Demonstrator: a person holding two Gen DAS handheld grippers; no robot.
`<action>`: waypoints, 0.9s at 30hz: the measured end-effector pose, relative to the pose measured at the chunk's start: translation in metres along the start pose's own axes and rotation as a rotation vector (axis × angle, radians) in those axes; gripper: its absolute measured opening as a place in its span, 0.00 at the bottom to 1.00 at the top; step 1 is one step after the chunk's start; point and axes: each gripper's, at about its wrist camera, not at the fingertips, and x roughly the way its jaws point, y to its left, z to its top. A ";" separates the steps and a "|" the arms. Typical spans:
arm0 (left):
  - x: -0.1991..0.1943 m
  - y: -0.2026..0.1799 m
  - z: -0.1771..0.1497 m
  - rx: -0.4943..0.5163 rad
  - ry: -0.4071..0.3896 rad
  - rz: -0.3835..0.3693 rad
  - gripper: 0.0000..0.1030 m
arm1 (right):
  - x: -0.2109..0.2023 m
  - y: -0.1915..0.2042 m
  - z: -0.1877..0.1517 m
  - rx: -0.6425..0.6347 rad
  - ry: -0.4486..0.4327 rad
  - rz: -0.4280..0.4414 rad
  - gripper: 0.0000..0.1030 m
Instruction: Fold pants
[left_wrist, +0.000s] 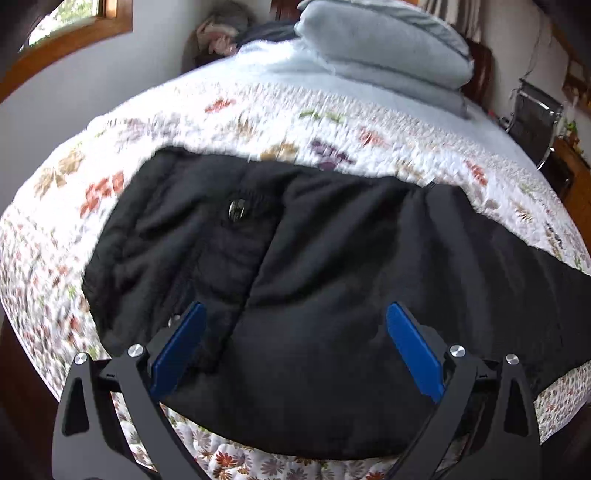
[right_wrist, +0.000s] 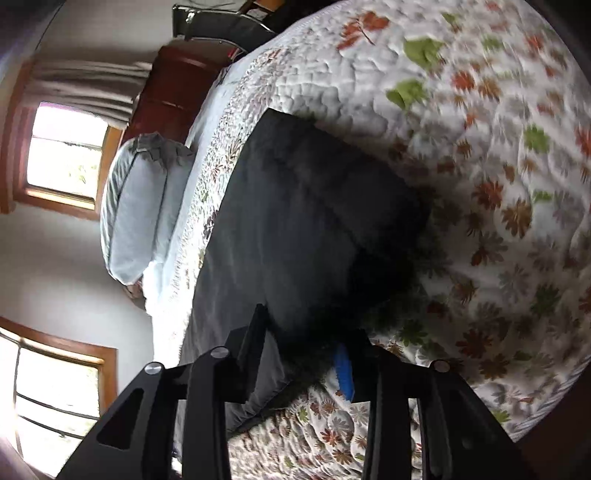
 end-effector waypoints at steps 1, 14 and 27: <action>0.002 0.003 -0.001 -0.001 0.000 -0.005 0.95 | 0.001 0.000 -0.001 -0.004 0.001 0.002 0.34; 0.007 0.001 -0.007 0.084 0.015 0.011 0.97 | -0.008 0.035 -0.005 -0.116 -0.050 -0.049 0.14; 0.011 0.002 -0.008 0.084 0.025 0.001 0.97 | -0.024 0.121 -0.019 -0.347 -0.121 -0.144 0.12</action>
